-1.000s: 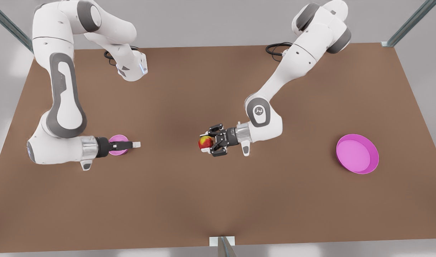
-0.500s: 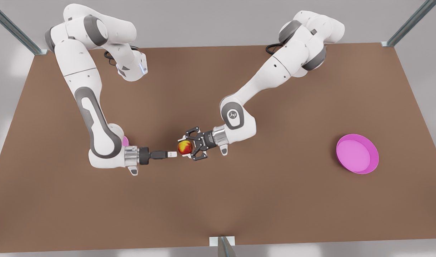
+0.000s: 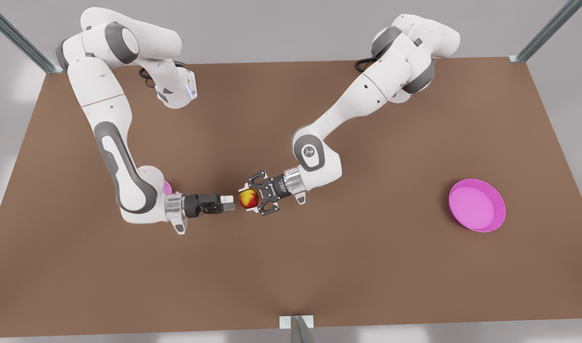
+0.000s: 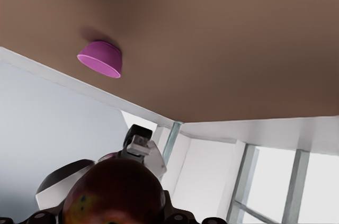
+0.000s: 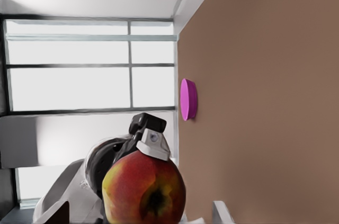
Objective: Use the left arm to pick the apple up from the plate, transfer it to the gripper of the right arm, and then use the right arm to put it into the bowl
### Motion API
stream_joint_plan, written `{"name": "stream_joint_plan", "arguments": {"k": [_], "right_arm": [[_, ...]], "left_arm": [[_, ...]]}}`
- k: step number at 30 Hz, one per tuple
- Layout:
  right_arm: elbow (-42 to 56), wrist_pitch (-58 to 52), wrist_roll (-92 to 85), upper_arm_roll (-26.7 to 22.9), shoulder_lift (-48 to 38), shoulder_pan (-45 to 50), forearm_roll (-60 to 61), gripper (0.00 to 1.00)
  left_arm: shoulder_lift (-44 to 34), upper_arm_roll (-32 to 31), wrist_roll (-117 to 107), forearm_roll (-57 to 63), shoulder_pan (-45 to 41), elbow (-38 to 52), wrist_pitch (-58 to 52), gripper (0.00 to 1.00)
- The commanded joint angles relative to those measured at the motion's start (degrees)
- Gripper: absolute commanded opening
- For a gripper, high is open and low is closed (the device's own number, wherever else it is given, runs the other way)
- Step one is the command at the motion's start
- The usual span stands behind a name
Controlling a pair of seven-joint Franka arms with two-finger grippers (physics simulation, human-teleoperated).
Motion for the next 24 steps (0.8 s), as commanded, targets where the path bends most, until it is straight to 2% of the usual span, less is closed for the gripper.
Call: {"name": "stream_joint_plan", "arguments": {"k": [1, 16, 22, 23, 24], "right_arm": [[0.1, -2.9, -14.8, 0.2, 0.7, 0.1, 0.8, 1.00], [0.3, -1.0, -15.9, 1.3, 1.4, 3.4, 3.9, 1.00], [0.3, 0.9, -16.0, 1.3, 1.4, 5.3, 6.3, 0.97], [0.3, 0.9, -16.0, 1.2, 1.4, 5.4, 6.3, 0.95], [0.3, 0.9, -16.0, 1.2, 1.4, 5.4, 6.3, 0.86]], "left_arm": [[-0.1, 0.0, -7.2, 0.0, 0.0, 0.0, 0.3, 0.67], [-0.1, 0.0, -7.3, 0.0, 0.0, -0.1, 0.2, 0.67], [-0.1, 0.0, -7.2, 0.2, 0.1, -0.2, 0.2, 0.67], [-0.1, 0.0, -7.2, 0.2, 0.1, -0.3, 0.2, 0.67], [-0.1, 0.0, -7.2, 0.3, 0.1, -0.3, 0.2, 0.67]]}}
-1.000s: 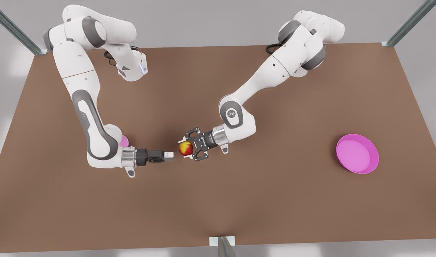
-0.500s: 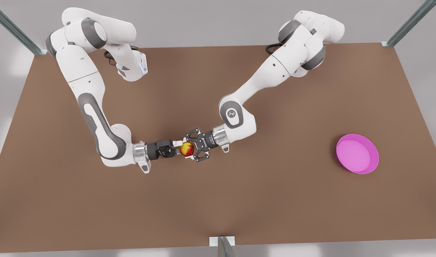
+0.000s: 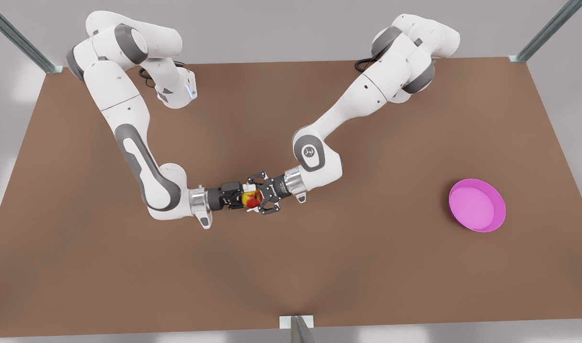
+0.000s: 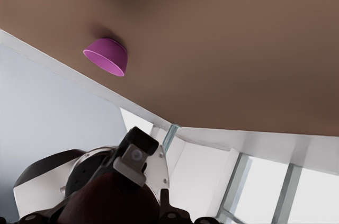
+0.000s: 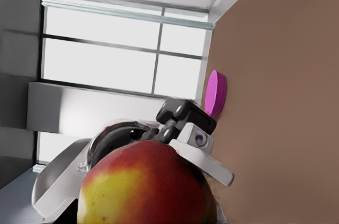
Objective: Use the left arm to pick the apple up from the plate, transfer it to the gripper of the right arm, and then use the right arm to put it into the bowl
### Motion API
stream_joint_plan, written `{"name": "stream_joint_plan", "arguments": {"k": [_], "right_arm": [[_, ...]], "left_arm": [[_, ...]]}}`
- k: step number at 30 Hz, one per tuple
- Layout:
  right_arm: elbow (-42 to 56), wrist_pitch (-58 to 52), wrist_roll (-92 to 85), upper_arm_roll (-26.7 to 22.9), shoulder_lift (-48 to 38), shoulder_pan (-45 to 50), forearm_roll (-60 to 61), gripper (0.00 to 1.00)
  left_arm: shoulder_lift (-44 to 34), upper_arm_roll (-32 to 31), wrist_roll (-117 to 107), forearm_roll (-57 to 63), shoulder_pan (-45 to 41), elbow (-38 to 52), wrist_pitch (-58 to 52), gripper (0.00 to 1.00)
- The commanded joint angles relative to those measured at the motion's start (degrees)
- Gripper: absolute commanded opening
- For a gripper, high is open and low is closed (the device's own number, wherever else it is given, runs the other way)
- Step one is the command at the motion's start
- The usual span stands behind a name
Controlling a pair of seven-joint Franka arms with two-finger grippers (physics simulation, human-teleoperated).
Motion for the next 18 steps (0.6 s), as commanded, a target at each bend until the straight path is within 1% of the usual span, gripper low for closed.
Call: {"name": "stream_joint_plan", "arguments": {"k": [1, 2, 3, 9, 11, 12, 18], "right_arm": [[0.0, 0.7, -4.4, 0.0, 0.0, 0.1, 0.4, 0.81], [0.1, 0.7, -4.4, 0.0, 0.0, 0.0, 0.4, 0.78], [0.1, 0.7, -4.4, 0.1, 0.0, 0.0, 0.4, 0.78], [0.5, 0.7, -4.4, 0.1, -0.1, -0.1, 0.4, 0.78], [0.6, 0.7, -4.4, 0.0, -0.1, -0.1, 0.4, 0.78], [0.6, 0.7, -4.4, 0.0, -0.1, -0.2, 0.4, 0.78], [0.6, 0.7, -4.6, -0.2, -0.1, -0.2, 0.1, 0.78]], "left_arm": [[-0.1, 0.0, -1.7, 0.1, 0.0, 0.0, 0.0, 0.67], [-0.1, 0.0, -1.7, 0.1, 0.0, 0.0, 0.0, 0.67], [-0.2, 0.0, -1.7, 0.1, 0.0, 0.0, 0.0, 0.67], [-0.2, 0.1, -1.7, 0.2, 0.0, -0.1, 0.0, 0.67], [-0.2, 0.1, -1.6, 0.3, 0.0, -0.1, 0.0, 0.92], [-0.2, 0.1, -1.7, 0.3, 0.0, 0.0, 0.0, 1.00], [-0.3, 0.1, -1.7, 0.5, -0.1, -0.1, 0.0, 1.00]]}}
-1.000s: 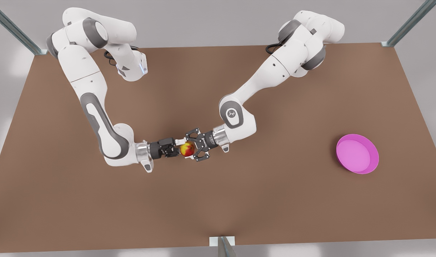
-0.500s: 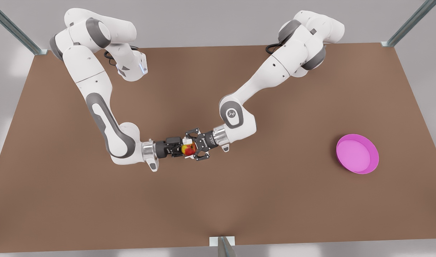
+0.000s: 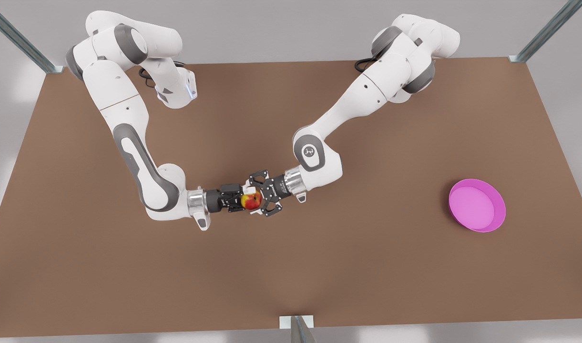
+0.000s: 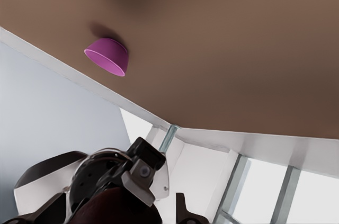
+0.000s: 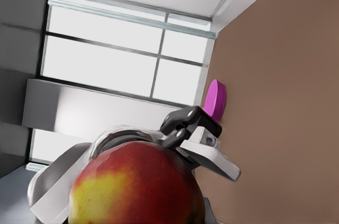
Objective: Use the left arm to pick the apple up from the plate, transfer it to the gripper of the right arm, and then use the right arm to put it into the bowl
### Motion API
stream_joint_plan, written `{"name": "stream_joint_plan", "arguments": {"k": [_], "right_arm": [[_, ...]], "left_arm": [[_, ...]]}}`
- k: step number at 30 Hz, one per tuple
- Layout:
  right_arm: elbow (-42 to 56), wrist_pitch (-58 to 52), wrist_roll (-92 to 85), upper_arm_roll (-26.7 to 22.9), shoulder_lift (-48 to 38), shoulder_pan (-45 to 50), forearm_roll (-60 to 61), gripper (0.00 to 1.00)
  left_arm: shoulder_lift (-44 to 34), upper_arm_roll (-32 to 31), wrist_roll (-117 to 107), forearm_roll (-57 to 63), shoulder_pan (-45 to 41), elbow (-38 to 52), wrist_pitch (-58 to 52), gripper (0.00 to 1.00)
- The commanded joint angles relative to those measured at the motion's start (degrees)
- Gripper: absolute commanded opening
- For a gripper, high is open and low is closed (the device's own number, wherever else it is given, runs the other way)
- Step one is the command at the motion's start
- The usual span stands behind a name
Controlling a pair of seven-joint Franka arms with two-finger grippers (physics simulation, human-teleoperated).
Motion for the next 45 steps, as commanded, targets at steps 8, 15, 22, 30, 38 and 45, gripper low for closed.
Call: {"name": "stream_joint_plan", "arguments": {"k": [8, 15, 22, 30, 38, 45], "right_arm": [[0.0, -0.2, -2.7, -0.1, -0.1, -0.3, -0.3, 0.78], [0.0, -0.9, -2.7, -0.7, -0.1, -2.5, -3.0, 0.78], [0.0, -9.1, -2.8, -0.5, -0.2, -14.6, -17.6, 0.79], [-0.2, -15.8, -4.8, 0.2, -1.2, -24.0, -31.4, 0.79], [1.5, -17.4, -7.0, -0.5, -1.2, -30.3, -41.7, 0.79], [1.5, -16.2, -9.8, -0.5, -1.3, -32.0, -51.1, 0.79]], "left_arm": [[-0.1, 0.3, -0.4, 1.0, 0.2, -1.6, 0.0, 1.00], [-9.2, 0.3, 1.6, 5.3, 5.8, -17.9, -0.8, 1.00], [-19.9, 0.8, -8.6, 73.6, 24.4, -19.1, -36.2, 1.00], [-33.4, 7.4, 67.4, 103.1, 35.0, -9.0, -61.9, 1.00], [-41.5, 23.2, 75.1, 102.8, 25.6, -12.9, -68.1, 1.00], [-40.6, 23.2, 75.2, 102.4, 25.8, -13.0, -68.2, 1.00]]}}
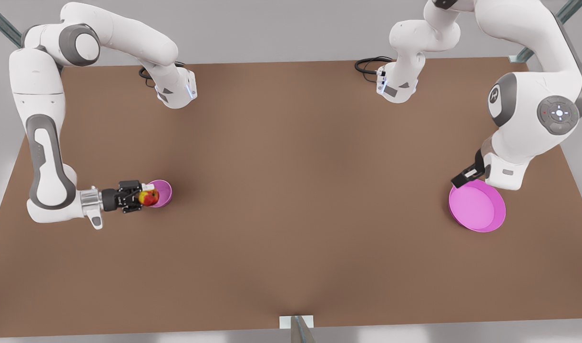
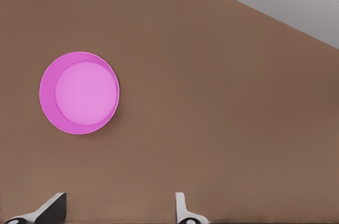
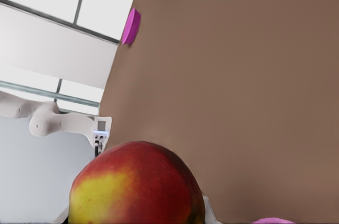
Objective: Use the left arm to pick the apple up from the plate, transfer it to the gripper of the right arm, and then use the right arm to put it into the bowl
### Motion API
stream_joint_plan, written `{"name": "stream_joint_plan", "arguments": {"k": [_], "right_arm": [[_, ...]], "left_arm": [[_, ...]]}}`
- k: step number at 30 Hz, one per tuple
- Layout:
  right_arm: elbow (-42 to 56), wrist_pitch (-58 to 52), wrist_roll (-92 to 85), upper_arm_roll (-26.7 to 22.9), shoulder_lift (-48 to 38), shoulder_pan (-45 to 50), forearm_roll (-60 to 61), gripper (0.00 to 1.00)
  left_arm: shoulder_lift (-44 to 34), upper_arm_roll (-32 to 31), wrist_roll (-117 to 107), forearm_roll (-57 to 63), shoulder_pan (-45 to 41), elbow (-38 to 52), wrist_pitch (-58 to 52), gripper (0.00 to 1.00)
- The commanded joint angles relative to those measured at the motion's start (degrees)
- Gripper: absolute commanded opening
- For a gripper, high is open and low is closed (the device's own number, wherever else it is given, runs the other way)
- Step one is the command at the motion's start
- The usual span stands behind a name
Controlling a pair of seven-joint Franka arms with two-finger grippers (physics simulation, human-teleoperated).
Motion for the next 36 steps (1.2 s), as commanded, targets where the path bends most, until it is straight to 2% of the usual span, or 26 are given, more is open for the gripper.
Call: {"name": "stream_joint_plan", "arguments": {"k": [1, 15, 17, 19, 25, 28, 29, 31, 32, 33, 34, 35, 36], "right_arm": [[0.0, 0.2, -4.3, 0.1, -0.1, 0.0, -4.5, 0.79], [-2.2, 1.0, -6.3, 0.2, 0.7, 0.2, -11.9, 0.80], [-2.2, 1.0, -6.3, 0.2, 0.7, 0.2, -12.0, 0.85], [-2.1, 0.9, -6.3, 0.2, 0.6, 0.0, -12.8, 1.00], [-1.1, 0.6, -6.3, 0.0, 0.7, -0.2, -13.9, 1.00], [5.9, -0.7, -4.3, 0.5, 0.2, 0.4, -14.2, 1.00], [12.4, -3.7, 3.0, 1.9, 0.1, 1.4, -16.6, 1.00], [24.0, -6.2, 21.1, 11.9, -0.7, 1.3, -24.9, 1.00], [26.5, -6.6, 29.9, 15.4, -3.0, 1.4, -28.6, 1.00], [28.9, -6.5, 39.4, 20.4, -6.9, 2.0, -37.2, 1.00], [28.6, -4.3, 48.5, 14.6, -14.7, 11.7, -42.9, 1.00], [28.5, -3.7, 52.4, 3.0, -18.8, 21.5, -43.4, 1.00], [21.4, -1.2, 58.9, -7.7, -25.2, 30.1, -42.9, 1.00]], "left_arm": [[-0.1, 0.0, 27.1, 0.2, -0.2, 0.0, -2.5, 1.00], [0.0, 0.0, 27.0, 0.2, -0.2, 0.0, -3.1, 1.00], [0.0, 0.0, 27.0, 0.2, -0.1, 0.0, -3.1, 1.00], [0.0, 0.0, 27.0, 0.2, -0.1, 0.0, -3.1, 1.00], [-0.1, 0.0, 26.8, 0.2, -0.2, 0.1, -3.1, 1.00], [-0.2, -0.2, 26.5, 0.2, -0.2, 0.1, -3.1, 1.00], [-0.2, -0.2, 26.5, 0.2, -0.2, 0.2, -3.1, 1.00], [0.1, -0.2, 27.0, 0.4, 0.2, 1.8, -2.8, 1.00], [0.5, -0.2, 27.1, 0.5, 0.2, 1.9, -2.4, 1.00], [2.8, -0.2, 27.0, 0.5, 0.1, 4.4, -2.3, 1.00], [3.5, -0.2, 27.0, 0.5, 0.1, 5.0, -2.3, 1.00], [3.6, -0.2, 27.1, 0.5, 0.1, 5.0, -2.3, 1.00], [3.6, -0.2, 27.0, 0.5, 0.1, 5.0, -2.3, 1.00]]}}
